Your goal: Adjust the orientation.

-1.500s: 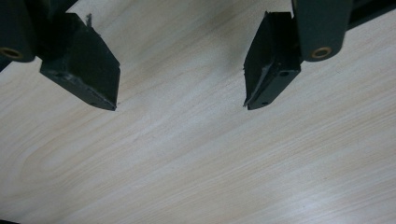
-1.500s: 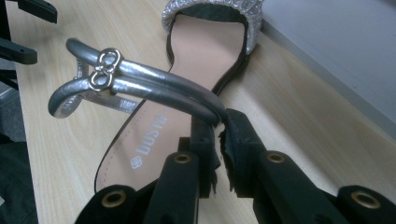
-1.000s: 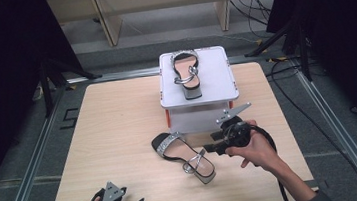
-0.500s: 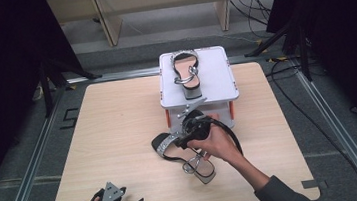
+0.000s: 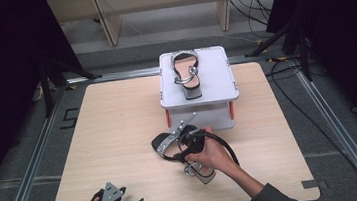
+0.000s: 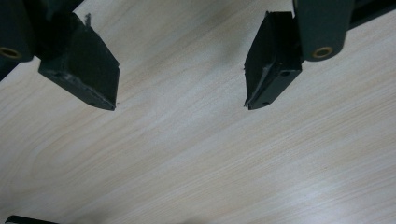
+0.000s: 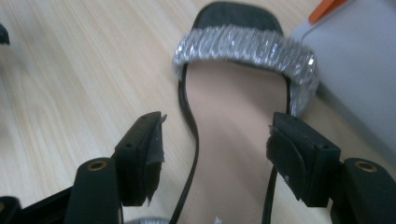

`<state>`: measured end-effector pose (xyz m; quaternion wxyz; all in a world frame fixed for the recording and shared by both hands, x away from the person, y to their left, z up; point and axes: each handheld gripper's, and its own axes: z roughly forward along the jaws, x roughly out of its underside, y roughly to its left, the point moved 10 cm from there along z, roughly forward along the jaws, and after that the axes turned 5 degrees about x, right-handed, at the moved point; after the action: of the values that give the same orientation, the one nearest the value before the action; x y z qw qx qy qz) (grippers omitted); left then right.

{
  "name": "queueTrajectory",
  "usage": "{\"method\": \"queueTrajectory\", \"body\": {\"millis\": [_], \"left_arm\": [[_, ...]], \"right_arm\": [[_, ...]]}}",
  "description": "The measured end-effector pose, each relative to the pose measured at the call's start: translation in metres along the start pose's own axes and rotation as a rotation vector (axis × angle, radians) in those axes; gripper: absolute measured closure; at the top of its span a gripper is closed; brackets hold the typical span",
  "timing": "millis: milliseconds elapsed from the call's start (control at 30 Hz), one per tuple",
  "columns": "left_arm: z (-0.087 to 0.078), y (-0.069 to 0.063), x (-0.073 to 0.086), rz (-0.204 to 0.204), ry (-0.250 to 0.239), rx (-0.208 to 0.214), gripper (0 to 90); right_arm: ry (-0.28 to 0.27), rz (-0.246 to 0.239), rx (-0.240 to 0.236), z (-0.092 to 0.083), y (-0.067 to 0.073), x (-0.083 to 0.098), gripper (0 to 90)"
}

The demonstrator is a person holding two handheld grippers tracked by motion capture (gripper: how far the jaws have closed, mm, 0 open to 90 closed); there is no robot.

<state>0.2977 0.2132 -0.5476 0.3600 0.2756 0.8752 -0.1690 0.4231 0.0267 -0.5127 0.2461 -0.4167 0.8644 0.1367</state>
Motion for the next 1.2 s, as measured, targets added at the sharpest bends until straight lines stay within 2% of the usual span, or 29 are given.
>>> {"method": "queueTrajectory", "body": {"millis": [33,100,133,167,200,400,433,600,667,700,767,800,833,867,1033,1067,1100,1200], "left_arm": [[0.0,0.0,0.0,-0.002,-0.003,0.0,26.3],[0.0,0.0,-0.001,0.002,-0.008,0.003,26.3],[-0.001,0.003,0.0,0.007,0.004,-0.018,26.3],[-0.001,0.002,-0.001,0.001,0.0,-0.007,26.3],[-0.001,0.003,-0.001,0.005,-0.003,-0.013,26.3],[0.0,0.001,-0.001,0.0,-0.01,-0.001,26.3],[0.0,0.004,-0.001,0.008,0.001,-0.018,26.4],[0.0,0.003,-0.001,0.011,0.0,-0.012,26.4],[0.0,0.002,-0.001,0.007,-0.005,-0.007,26.4],[0.0,0.0,-0.002,-0.002,-0.014,0.002,26.4],[0.0,0.001,-0.002,0.0,-0.01,0.001,26.4],[0.0,0.001,-0.002,0.0,-0.013,0.001,26.4],[0.0,0.001,-0.002,-0.001,-0.014,0.002,26.4],[0.0,0.001,-0.001,0.002,-0.008,-0.001,26.4],[-0.001,0.003,-0.002,0.006,-0.009,-0.011,26.4],[-0.001,0.003,-0.002,0.005,-0.008,-0.011,26.4],[-0.001,0.003,-0.002,0.005,-0.007,-0.011,26.4],[0.001,0.001,-0.003,-0.003,-0.019,-0.003,26.4]], "right_arm": [[0.004,0.011,-0.002,0.0,0.001,0.003,35.8],[0.013,-0.006,0.027,0.001,-0.004,0.009,34.5],[0.022,0.005,0.044,0.001,-0.005,0.013,33.1],[0.02,0.001,0.055,0.001,-0.007,0.015,31.7],[0.031,0.018,0.062,0.001,-0.008,0.018,30.7],[0.061,0.058,0.045,0.007,-0.01,0.025,26.3],[0.066,0.06,0.046,0.008,-0.009,0.025,25.8],[0.088,0.039,0.033,0.015,-0.004,0.026,24.9],[0.11,0.054,0.034,0.017,-0.003,0.027,24.3],[0.1,0.031,0.037,0.018,-0.003,0.026,24.1],[0.119,0.056,0.039,0.018,-0.002,0.028,24.6],[0.111,0.03,0.044,0.02,-0.004,0.027,25.1],[0.126,0.054,0.041,0.02,-0.003,0.028,25.6],[0.124,0.043,0.039,0.022,-0.004,0.028,25.4],[0.143,0.053,0.044,0.029,-0.006,0.03,27.1],[0.155,0.082,0.049,0.028,-0.004,0.031,27.5],[0.146,0.055,0.053,0.03,-0.005,0.03,27.0],[0.148,0.042,0.06,0.031,-0.006,0.029,27.6]]}}
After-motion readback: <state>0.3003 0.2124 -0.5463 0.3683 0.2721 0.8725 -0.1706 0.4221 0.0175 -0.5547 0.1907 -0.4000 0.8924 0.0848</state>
